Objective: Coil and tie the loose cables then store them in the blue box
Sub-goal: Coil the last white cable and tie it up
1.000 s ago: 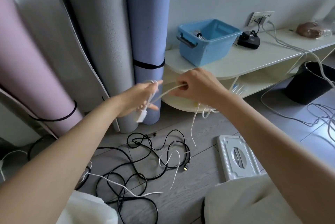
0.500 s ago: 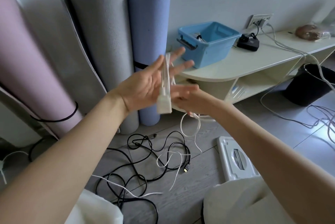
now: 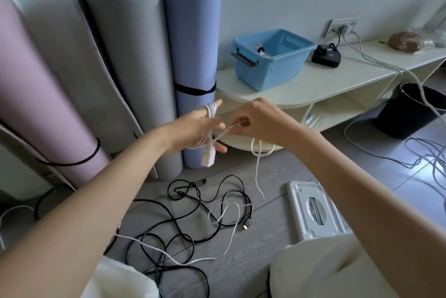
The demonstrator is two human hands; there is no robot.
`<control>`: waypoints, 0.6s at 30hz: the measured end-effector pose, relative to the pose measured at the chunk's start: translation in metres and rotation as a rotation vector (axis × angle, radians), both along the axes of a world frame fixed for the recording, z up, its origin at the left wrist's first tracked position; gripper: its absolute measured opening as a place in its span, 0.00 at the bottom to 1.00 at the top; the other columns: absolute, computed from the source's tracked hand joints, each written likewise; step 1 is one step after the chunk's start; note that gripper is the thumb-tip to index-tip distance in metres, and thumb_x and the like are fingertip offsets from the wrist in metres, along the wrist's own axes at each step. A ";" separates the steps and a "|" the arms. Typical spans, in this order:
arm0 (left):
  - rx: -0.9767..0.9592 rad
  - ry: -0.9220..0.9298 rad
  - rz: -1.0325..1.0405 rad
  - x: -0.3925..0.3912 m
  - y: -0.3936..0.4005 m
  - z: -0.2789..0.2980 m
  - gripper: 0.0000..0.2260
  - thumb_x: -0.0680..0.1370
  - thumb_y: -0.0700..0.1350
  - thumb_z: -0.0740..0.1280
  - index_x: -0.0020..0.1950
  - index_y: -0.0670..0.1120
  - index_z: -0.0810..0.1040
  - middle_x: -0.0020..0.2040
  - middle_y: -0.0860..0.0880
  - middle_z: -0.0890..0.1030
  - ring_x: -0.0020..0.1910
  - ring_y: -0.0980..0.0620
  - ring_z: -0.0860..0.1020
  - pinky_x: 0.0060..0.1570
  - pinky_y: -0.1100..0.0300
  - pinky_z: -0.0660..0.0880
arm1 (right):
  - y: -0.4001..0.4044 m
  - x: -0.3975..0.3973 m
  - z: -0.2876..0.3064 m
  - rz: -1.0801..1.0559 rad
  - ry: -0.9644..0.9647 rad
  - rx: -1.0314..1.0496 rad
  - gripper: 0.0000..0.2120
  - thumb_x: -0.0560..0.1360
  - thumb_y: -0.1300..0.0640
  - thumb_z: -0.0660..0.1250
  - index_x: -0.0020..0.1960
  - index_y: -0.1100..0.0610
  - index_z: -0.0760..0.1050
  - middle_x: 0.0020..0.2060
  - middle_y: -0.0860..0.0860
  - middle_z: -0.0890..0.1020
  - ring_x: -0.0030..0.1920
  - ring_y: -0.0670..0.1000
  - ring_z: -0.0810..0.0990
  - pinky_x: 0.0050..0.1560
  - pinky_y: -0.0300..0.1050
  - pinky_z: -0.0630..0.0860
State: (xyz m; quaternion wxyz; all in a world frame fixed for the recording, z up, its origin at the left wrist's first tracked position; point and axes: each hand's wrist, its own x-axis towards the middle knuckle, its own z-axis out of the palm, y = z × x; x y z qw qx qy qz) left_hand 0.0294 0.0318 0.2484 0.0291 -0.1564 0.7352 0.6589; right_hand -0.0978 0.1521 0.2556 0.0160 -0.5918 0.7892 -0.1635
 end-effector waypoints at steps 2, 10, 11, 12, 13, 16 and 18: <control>-0.026 -0.030 -0.131 0.004 0.008 0.001 0.15 0.83 0.43 0.54 0.69 0.54 0.61 0.53 0.46 0.78 0.31 0.56 0.80 0.43 0.65 0.76 | -0.002 -0.001 0.001 0.019 0.073 -0.036 0.12 0.71 0.50 0.70 0.46 0.59 0.81 0.40 0.55 0.82 0.41 0.55 0.78 0.42 0.51 0.75; 0.279 -0.025 -0.400 0.007 -0.007 0.012 0.22 0.80 0.51 0.51 0.67 0.41 0.69 0.20 0.55 0.63 0.23 0.54 0.50 0.24 0.64 0.57 | 0.010 -0.020 0.013 -0.198 0.161 -0.268 0.20 0.69 0.44 0.70 0.30 0.56 0.67 0.30 0.49 0.73 0.33 0.53 0.68 0.53 0.48 0.62; 0.291 -0.052 -0.469 0.009 -0.007 0.014 0.22 0.80 0.51 0.50 0.67 0.39 0.69 0.20 0.56 0.65 0.20 0.57 0.52 0.23 0.64 0.53 | 0.011 -0.021 0.014 -0.250 0.162 -0.252 0.21 0.72 0.45 0.68 0.28 0.55 0.65 0.29 0.50 0.73 0.34 0.54 0.68 0.53 0.47 0.61; 0.307 -0.062 -0.509 0.011 -0.006 0.015 0.21 0.80 0.50 0.49 0.66 0.40 0.70 0.21 0.56 0.68 0.18 0.61 0.55 0.22 0.65 0.52 | 0.012 -0.025 0.014 -0.301 0.139 -0.234 0.22 0.73 0.45 0.67 0.27 0.54 0.63 0.28 0.50 0.72 0.34 0.54 0.68 0.51 0.46 0.61; 0.326 -0.035 -0.529 0.012 -0.006 0.016 0.21 0.80 0.50 0.48 0.65 0.43 0.72 0.23 0.56 0.72 0.17 0.62 0.59 0.23 0.66 0.54 | 0.013 -0.029 0.014 -0.343 0.093 -0.204 0.21 0.74 0.46 0.66 0.28 0.55 0.66 0.27 0.50 0.72 0.33 0.54 0.68 0.48 0.45 0.61; 0.486 0.188 -0.503 0.014 -0.007 0.021 0.20 0.79 0.52 0.51 0.62 0.52 0.77 0.45 0.52 0.82 0.23 0.63 0.72 0.26 0.70 0.63 | 0.006 -0.028 0.006 -0.329 -0.144 0.022 0.17 0.75 0.49 0.65 0.40 0.63 0.78 0.30 0.52 0.78 0.28 0.47 0.73 0.37 0.41 0.70; 0.661 0.284 -0.362 0.010 -0.006 0.022 0.20 0.78 0.52 0.54 0.66 0.50 0.75 0.60 0.49 0.78 0.37 0.58 0.81 0.36 0.70 0.76 | -0.004 -0.012 -0.010 -0.213 -0.308 0.184 0.13 0.75 0.52 0.66 0.41 0.61 0.79 0.33 0.53 0.80 0.29 0.46 0.77 0.33 0.34 0.72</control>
